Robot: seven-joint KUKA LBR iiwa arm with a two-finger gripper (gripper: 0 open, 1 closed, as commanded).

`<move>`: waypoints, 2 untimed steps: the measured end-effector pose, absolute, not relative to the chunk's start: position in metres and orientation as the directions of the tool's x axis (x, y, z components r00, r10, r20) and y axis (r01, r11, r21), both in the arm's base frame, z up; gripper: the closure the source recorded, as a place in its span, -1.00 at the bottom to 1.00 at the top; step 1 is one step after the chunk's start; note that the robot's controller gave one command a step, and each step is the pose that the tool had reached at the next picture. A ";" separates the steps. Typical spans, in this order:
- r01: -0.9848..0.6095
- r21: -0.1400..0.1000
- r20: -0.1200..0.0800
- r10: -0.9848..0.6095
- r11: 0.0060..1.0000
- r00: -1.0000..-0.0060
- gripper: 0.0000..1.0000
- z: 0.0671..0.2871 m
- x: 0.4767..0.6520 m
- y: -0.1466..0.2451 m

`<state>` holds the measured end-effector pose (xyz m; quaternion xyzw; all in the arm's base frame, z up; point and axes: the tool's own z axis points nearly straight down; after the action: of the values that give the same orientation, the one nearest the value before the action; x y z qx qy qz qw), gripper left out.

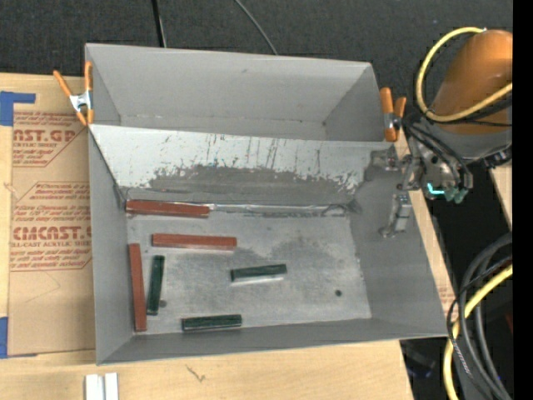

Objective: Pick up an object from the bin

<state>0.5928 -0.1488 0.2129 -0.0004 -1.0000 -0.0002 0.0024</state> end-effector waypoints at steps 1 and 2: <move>0.000 -0.001 -0.003 0.000 1.000 -1.000 -1.00 0.217 0.595 -0.148; 0.134 0.001 -0.005 0.134 0.991 -0.991 -1.00 0.154 0.587 -0.114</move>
Offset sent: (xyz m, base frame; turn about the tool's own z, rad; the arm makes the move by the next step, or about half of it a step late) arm -0.0163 0.0785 -0.1429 0.3071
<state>0.5874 -0.1141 0.1540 -0.0673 -0.9977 -0.0003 -0.0025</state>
